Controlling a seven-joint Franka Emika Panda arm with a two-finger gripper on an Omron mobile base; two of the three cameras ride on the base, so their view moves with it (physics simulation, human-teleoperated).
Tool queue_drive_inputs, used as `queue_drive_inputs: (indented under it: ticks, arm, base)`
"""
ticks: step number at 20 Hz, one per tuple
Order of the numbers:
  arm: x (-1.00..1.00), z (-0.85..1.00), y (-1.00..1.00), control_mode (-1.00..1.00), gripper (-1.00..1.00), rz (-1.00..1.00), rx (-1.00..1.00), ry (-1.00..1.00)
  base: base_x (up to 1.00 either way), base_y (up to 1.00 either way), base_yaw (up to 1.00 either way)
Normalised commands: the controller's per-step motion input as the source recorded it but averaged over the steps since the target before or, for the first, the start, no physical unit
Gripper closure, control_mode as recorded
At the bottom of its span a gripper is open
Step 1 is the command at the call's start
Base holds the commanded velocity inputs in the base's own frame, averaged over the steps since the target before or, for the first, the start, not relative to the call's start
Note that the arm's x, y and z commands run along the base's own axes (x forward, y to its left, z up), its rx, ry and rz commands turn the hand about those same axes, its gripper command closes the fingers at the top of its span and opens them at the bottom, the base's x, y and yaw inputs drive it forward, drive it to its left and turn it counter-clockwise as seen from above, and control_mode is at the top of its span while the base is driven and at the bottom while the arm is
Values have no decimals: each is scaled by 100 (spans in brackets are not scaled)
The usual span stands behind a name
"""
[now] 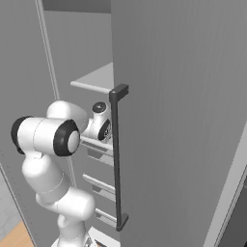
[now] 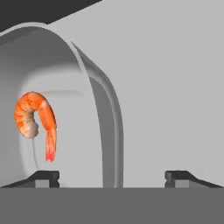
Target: Take the meat container that has the shrimp and place it on the second highest rack of the freezer. Then take the vegetable container that has the cucumber and avocado and place it on the highest rack of the freezer.
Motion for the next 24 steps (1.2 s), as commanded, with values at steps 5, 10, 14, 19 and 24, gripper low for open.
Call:
queue_drive_inputs:
  ticks: [5,10,14,19,24]
  arm:
    - [-74,18,2,-100,-100,0,0,-20]
    - [-4,76,0,-100,-100,0,0,-4]
    - [-33,69,0,-100,-100,0,-1,3]
    - [-76,12,0,-100,-100,0,-3,4]
    - [-51,35,4,-100,-100,0,0,0]
  base:
    - [0,0,0]
    - [0,0,0]
    - [0,0,0]
    - [0,0,0]
    - [0,0,0]
